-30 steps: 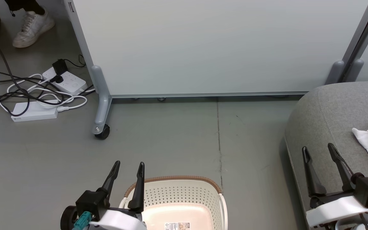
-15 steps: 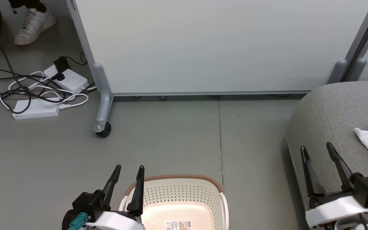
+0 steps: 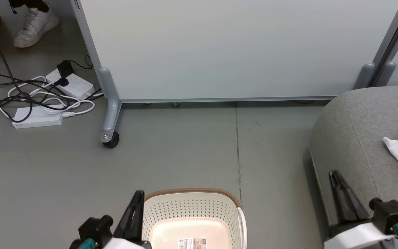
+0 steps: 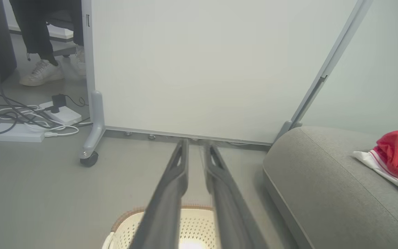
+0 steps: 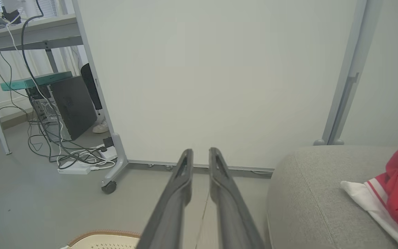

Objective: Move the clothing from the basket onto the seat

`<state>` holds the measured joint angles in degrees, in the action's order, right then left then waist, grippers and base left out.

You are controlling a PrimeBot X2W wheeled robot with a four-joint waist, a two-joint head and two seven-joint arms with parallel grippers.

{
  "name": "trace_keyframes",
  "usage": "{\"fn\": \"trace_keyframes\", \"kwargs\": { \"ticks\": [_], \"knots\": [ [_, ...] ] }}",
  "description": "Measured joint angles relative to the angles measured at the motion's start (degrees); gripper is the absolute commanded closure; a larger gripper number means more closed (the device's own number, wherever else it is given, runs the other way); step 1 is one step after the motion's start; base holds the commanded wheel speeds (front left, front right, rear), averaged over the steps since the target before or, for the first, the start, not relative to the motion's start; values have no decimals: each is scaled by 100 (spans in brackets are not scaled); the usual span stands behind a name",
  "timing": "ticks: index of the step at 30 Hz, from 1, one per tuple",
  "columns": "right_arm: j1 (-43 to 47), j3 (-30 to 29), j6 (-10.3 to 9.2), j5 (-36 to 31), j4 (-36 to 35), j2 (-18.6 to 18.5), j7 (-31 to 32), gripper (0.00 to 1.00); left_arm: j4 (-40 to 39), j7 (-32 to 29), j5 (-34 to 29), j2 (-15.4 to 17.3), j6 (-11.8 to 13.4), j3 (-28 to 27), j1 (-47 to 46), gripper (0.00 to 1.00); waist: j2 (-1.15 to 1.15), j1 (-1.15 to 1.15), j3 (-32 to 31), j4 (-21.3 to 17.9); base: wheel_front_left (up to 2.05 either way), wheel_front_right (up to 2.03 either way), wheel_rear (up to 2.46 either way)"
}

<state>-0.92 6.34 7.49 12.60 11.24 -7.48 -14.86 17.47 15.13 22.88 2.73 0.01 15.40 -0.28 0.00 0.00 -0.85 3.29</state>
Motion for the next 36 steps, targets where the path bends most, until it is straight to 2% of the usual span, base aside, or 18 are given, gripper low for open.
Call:
{"fn": "trace_keyframes", "kwargs": {
  "ticks": [2,29,36],
  "knots": [
    [87,3,0,31,88,40,18,100,80,-11,27,-1,0,11,88,100,0,0,1,-2,0,0,0],
    [127,-602,0,2783,-67,153,648,100,188,-713,2429,8,-222,-400,-280,100,0,0,19,-76,0,0,0],
    [130,-712,0,3277,-98,168,769,100,208,-844,2850,10,-275,-485,-386,100,0,0,23,-92,0,0,0]
  ]
}}
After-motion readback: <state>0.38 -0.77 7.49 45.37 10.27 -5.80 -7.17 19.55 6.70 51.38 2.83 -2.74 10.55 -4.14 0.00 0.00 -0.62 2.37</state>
